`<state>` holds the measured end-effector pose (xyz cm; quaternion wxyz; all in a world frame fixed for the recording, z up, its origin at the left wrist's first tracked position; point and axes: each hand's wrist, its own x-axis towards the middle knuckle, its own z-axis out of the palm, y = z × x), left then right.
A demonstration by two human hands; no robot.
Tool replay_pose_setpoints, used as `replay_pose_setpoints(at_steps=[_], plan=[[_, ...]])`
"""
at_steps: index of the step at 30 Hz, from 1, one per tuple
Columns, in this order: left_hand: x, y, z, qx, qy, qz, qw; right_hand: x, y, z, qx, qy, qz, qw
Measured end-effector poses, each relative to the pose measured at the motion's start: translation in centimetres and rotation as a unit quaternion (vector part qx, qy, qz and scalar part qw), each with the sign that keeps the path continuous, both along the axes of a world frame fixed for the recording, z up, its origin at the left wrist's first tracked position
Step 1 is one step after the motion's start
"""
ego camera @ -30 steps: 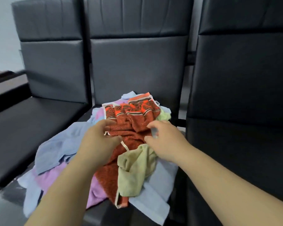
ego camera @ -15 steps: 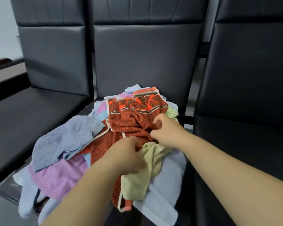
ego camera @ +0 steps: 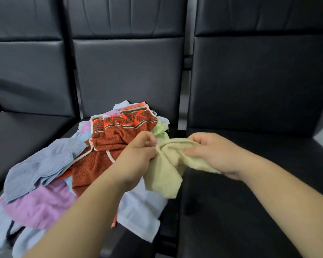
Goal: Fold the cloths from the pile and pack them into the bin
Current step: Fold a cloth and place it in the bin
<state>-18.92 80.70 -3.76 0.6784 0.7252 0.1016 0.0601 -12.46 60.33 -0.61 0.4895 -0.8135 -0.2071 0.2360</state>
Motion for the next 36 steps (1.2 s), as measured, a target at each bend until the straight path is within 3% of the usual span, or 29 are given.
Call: replay_pose_setpoints(at_steps=[5, 8, 11, 13, 18, 23, 29, 36], plan=[[0.3, -7.1, 0.3, 0.065, 0.043, -0.156, 0.985, -2.9, -8.6, 1.4, 0.045, 0.117, -0.091, 0.988], [0.9, -11.3, -0.3, 0.124, 0.049, -0.221, 0.966, -4.0, -12.2, 0.2, 0.052, 0.142, -0.136, 0.979], [1.5, -14.5, -1.7, 0.249, 0.025, -0.243, 0.937, -4.0, -14.1, -0.4, 0.039, 0.104, -0.155, 0.982], [1.6, -15.6, -2.6, 0.286, 0.003, -0.232, 0.93, -3.8, -15.0, -0.3, 0.006, 0.042, -0.164, 0.986], [1.3, -15.8, -3.3, 0.152, 0.058, -0.293, 0.942, -3.3, -16.8, 0.2, -0.156, -0.117, -0.141, 0.971], [1.0, -16.7, -2.8, 0.048, 0.04, -0.278, 0.958, -3.4, -17.5, 0.1, -0.102, -0.098, -0.114, 0.983], [0.7, -17.3, -2.8, 0.135, -0.003, -0.249, 0.959, -3.9, -16.5, 0.5, 0.011, -0.035, -0.089, 0.995], [0.9, -14.4, -1.8, 0.208, -0.005, -0.119, 0.971, -2.7, -18.3, 0.2, -0.152, -0.062, -0.136, 0.977]])
